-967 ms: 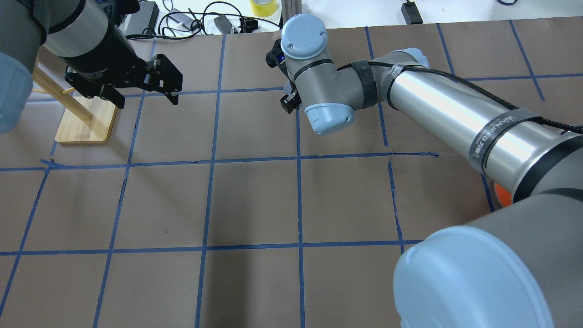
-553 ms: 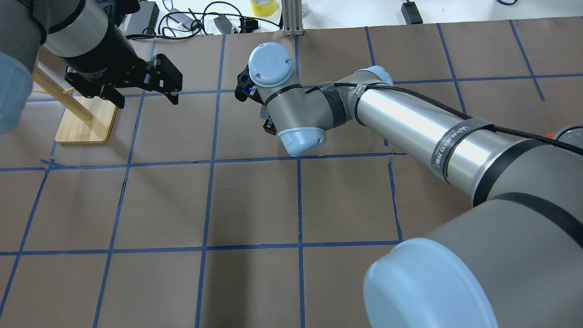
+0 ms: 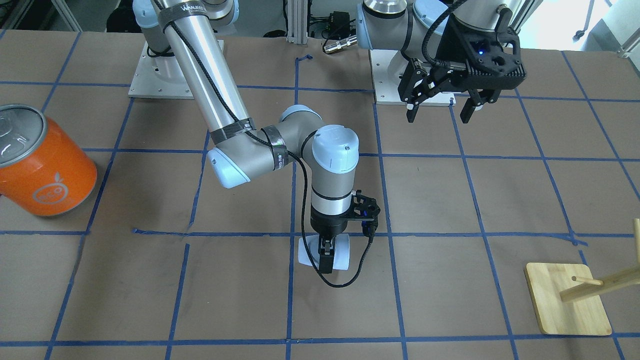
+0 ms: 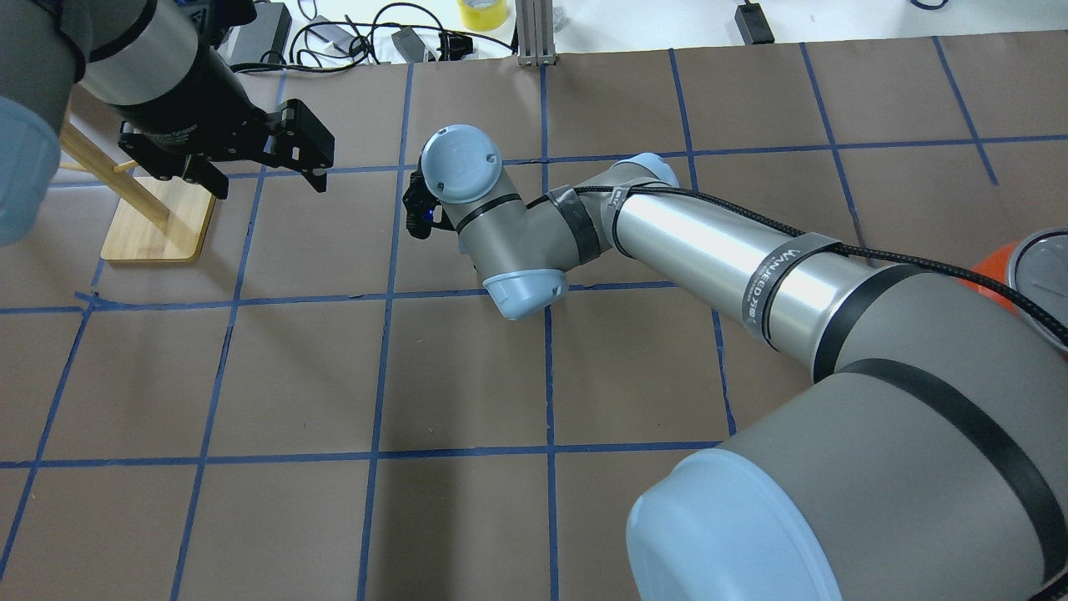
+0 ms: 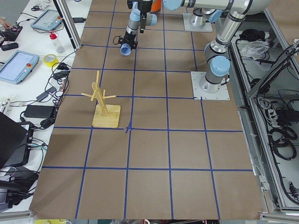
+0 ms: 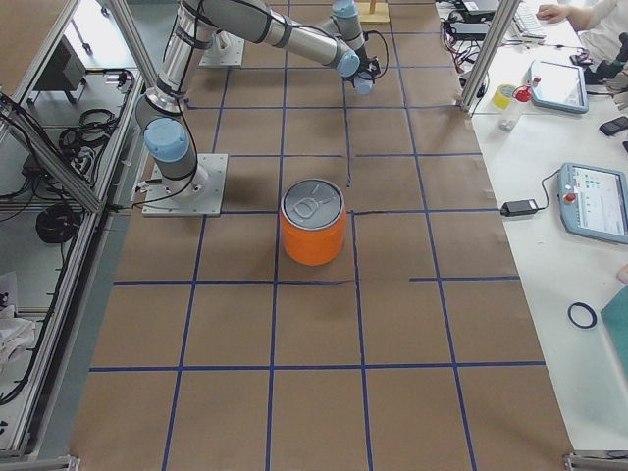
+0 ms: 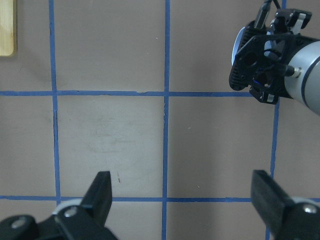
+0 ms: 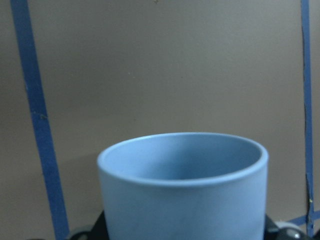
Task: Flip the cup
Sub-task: 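Carry the cup with the right gripper toward the left gripper, rotating it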
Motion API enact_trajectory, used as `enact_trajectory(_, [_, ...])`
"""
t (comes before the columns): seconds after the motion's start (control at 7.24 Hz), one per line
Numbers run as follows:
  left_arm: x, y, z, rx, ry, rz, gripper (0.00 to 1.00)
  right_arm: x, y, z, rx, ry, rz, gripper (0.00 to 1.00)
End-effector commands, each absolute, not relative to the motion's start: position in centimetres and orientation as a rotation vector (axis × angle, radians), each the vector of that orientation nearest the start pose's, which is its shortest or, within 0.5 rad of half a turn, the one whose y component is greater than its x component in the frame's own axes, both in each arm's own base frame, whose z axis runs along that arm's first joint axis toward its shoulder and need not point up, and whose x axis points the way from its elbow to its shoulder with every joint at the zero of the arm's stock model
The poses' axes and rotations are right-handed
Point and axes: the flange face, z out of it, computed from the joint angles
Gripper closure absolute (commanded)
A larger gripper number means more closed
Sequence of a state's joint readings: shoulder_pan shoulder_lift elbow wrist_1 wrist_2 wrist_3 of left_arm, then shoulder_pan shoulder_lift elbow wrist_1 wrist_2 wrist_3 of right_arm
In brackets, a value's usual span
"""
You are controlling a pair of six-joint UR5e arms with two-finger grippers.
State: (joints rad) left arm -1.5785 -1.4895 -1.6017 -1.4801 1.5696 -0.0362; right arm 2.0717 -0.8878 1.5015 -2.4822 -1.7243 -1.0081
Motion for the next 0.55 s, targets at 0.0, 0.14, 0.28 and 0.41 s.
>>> enact_trajectory(0.0, [-13.7, -46.9, 52.1, -0.043, 3.138, -0.222, 0.0, 45.5, -55.9, 19.4, -2.291, 2.419, -0.384, 0.72])
enact_trajectory(0.14, [-13.7, -46.9, 52.1, -0.046, 3.137, -0.222, 0.0, 46.8, -54.7, 19.3, -2.318, 2.389, -0.388, 0.72])
enact_trajectory(0.28, [-13.7, -46.9, 52.1, -0.043, 3.137, -0.219, 0.0, 47.4, -54.4, 18.9, -2.328, 2.377, -0.387, 0.66])
enact_trajectory(0.41, [-13.7, -46.9, 52.1, -0.043, 3.137, -0.219, 0.0, 47.5, -54.4, 18.4, -2.325, 2.377, -0.385, 0.57])
